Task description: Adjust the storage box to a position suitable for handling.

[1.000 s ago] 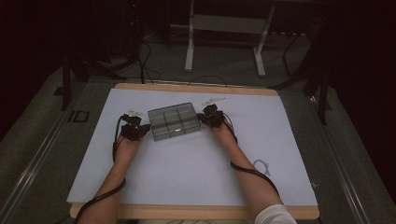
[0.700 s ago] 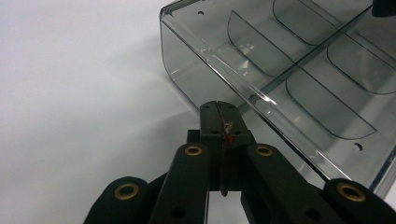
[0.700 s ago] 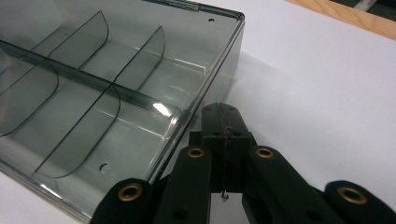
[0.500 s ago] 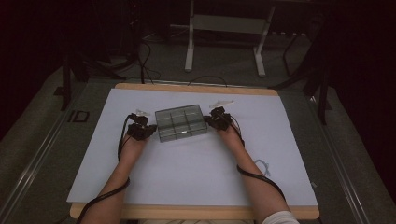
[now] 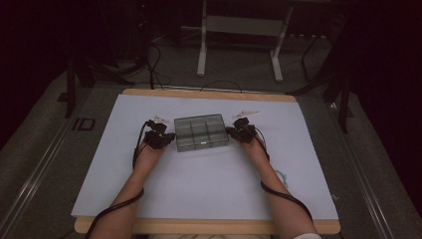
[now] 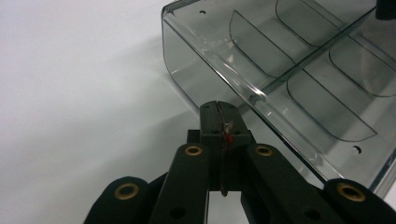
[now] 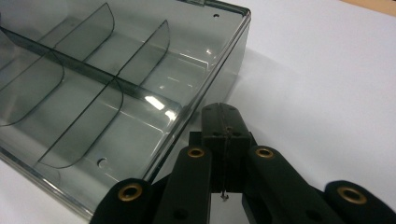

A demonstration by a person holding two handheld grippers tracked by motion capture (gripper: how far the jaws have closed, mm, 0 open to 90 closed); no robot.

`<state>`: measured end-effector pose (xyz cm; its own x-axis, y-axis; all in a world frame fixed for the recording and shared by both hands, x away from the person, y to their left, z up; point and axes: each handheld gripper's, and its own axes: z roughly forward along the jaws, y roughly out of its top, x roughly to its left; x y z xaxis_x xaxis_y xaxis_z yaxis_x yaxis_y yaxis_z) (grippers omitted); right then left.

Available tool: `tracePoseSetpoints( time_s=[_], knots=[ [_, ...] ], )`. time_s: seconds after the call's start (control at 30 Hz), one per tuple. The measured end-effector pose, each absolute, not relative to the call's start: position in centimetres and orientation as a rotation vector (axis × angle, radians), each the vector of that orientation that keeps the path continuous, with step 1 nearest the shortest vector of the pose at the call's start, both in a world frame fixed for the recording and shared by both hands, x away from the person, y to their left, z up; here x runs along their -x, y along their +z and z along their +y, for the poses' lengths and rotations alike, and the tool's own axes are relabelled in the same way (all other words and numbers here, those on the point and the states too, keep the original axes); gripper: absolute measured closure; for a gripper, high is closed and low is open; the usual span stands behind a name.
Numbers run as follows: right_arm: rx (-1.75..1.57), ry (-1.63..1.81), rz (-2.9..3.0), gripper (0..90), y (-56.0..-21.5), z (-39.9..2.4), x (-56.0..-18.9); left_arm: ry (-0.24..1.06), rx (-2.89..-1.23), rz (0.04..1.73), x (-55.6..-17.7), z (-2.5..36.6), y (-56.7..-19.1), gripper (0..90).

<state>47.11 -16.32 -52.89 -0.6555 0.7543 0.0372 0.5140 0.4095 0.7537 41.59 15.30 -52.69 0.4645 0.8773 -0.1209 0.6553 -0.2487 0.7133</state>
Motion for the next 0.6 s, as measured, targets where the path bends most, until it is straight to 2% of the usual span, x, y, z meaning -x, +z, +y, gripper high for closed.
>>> tracePoseSetpoints(
  time_s=[0.6],
  knots=[
    [-1.204,1.085,2.301,90.0,-52.8,-21.5,-44.9,0.338,-2.05,1.178,-42.5,10.9,-52.6,90.0]
  ],
)
